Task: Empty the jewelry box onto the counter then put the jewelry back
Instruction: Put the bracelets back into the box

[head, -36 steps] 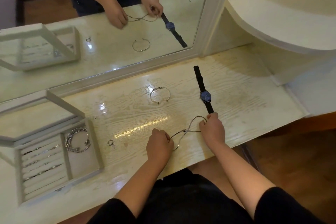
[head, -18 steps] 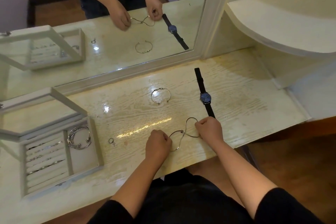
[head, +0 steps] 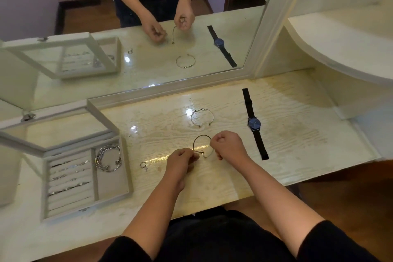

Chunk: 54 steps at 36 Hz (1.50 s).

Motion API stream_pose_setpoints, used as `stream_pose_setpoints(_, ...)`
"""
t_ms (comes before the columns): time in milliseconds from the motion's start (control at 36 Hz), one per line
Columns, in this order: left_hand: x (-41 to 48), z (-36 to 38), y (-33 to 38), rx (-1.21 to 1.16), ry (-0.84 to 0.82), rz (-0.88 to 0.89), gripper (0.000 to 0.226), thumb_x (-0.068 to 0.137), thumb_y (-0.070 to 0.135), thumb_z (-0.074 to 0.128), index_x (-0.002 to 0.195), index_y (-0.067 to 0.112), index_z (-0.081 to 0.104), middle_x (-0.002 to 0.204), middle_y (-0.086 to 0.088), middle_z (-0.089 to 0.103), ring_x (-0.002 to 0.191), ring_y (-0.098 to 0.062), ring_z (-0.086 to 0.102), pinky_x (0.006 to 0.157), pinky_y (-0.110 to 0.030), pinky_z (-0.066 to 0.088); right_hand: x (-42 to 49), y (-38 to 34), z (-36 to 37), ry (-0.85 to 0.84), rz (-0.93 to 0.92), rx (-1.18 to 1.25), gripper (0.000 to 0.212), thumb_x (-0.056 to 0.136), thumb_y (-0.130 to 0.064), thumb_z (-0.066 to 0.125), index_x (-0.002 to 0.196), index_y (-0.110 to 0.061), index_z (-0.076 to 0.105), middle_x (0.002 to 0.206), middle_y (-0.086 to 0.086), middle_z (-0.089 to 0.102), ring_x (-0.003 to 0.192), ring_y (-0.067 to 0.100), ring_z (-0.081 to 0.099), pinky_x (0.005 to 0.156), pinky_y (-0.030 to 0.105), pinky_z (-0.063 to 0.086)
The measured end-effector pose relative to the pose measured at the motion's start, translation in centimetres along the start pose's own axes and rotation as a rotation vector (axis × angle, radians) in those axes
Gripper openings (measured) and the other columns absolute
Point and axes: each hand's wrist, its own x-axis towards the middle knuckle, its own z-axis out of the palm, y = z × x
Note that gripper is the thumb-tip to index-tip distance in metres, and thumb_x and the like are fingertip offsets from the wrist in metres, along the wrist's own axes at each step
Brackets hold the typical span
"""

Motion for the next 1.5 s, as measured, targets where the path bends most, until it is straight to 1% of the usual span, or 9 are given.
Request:
stream_pose_setpoints(278, -0.3, -3.1, 1.3, -0.100, -0.005, 0.068, 0.020, 0.092, 0.012, 0.046, 0.077, 0.013, 0.059, 0.070, 0.004, 0.068, 0.071, -0.010, 0.064, 0.063, -0.024, 0.043, -0.6, -2.7, 4.7, -0.132, -0.164, -0.300, 0.010, 0.080, -0.020, 0.062, 0.073, -0.017, 0.055, 0.055, -0.005, 0.051, 0.059, 0.018, 0.053, 0.068, 0.033, 0.049)
stream_pose_setpoints(389, -0.4, -4.8, 2.1, -0.081, 0.025, 0.107, 0.015, 0.092, 0.016, 0.048, 0.080, 0.010, 0.054, 0.070, 0.003, 0.063, 0.051, 0.001, 0.060, 0.060, -0.023, 0.042, -1.1, -3.5, 6.6, -0.210, -0.197, -0.272, 0.012, 0.083, -0.018, 0.060, 0.074, -0.018, 0.053, 0.049, -0.009, 0.049, 0.048, 0.010, 0.051, 0.061, 0.028, 0.046)
stream_pose_setpoints(500, -0.6, -6.7, 2.7, -0.057, 0.098, 0.142, 0.017, 0.086, 0.016, 0.060, 0.096, 0.007, 0.050, 0.076, -0.004, 0.063, 0.061, -0.007, 0.058, 0.062, -0.021, 0.044, -1.1, -3.9, 8.5, -0.280, -0.204, -0.225, 0.021, 0.083, -0.015, 0.059, 0.068, -0.025, 0.051, 0.038, -0.014, 0.048, 0.036, -0.001, 0.047, 0.048, 0.017, 0.043)
stream_pose_setpoints(750, -0.9, -11.2, 3.1, -0.059, 0.205, 0.231, 0.022, 0.084, -0.002, 0.054, 0.085, 0.016, 0.041, 0.069, -0.002, 0.064, 0.050, -0.001, 0.061, 0.051, -0.018, 0.043, -1.1, -4.7, 12.7, -0.275, -0.212, -0.099, 0.020, 0.084, -0.025, 0.061, 0.066, -0.026, 0.053, 0.045, -0.007, 0.051, 0.039, 0.002, 0.049, 0.047, 0.015, 0.042)
stream_pose_setpoints(833, -1.0, -12.8, 3.6, -0.036, 0.207, 0.234, 0.011, 0.084, -0.004, 0.046, 0.094, 0.001, 0.047, 0.063, -0.004, 0.060, 0.044, -0.004, 0.056, 0.053, -0.018, 0.045, -0.9, -4.7, 13.9, -0.252, -0.193, -0.114, 0.011, 0.084, -0.016, 0.060, 0.077, -0.022, 0.054, 0.060, -0.004, 0.052, 0.055, 0.009, 0.051, 0.058, 0.024, 0.043)
stream_pose_setpoints(1028, -1.7, -16.0, 4.9, -0.041, 0.135, 0.230, 0.031, 0.088, 0.003, 0.039, 0.059, 0.011, 0.045, 0.046, 0.003, 0.046, 0.038, -0.008, 0.039, 0.045, -0.019, 0.036, -1.1, -5.9, 17.0, -0.355, -0.175, -0.173, 0.028, 0.084, -0.015, 0.062, 0.112, -0.016, 0.059, 0.098, -0.002, 0.057, 0.074, 0.010, 0.052, 0.071, 0.021, 0.045)
stream_pose_setpoints(1250, -1.7, -18.9, 4.8, -0.225, 0.030, 0.102, 0.033, 0.092, 0.013, 0.042, 0.059, 0.016, 0.043, 0.041, 0.003, 0.038, 0.034, -0.009, 0.028, 0.043, -0.019, 0.029, -1.6, -7.2, 19.7, -0.516, -0.186, -0.184, 0.013, 0.084, -0.011, 0.062, 0.095, -0.017, 0.065, 0.080, -0.013, 0.059, 0.063, -0.002, 0.049, 0.057, 0.001, 0.037)
stream_pose_setpoints(1389, -1.8, -20.0, 5.0, -0.243, -0.021, 0.057, 0.033, 0.092, 0.013, 0.041, 0.060, 0.014, 0.040, 0.038, 0.003, 0.035, 0.032, -0.009, 0.024, 0.044, -0.022, 0.026, -2.0, -7.8, 20.8, -0.567, -0.172, -0.196, 0.012, 0.083, -0.011, 0.064, 0.095, -0.010, 0.065, 0.088, 0.006, 0.065, 0.076, 0.009, 0.053, 0.072, 0.016, 0.042)
stream_pose_setpoints(1500, -1.9, -20.6, 5.2, -0.249, -0.082, 0.031, 0.031, 0.093, 0.012, 0.040, 0.062, 0.013, 0.043, 0.035, 0.003, 0.033, 0.030, -0.009, 0.024, 0.051, -0.025, 0.024, -2.0, -8.3, 21.5, -0.598, -0.214, -0.262, 0.019, 0.081, -0.007, 0.063, 0.098, -0.016, 0.064, 0.081, -0.003, 0.056, 0.073, 0.006, 0.050, 0.064, 0.009, 0.038)
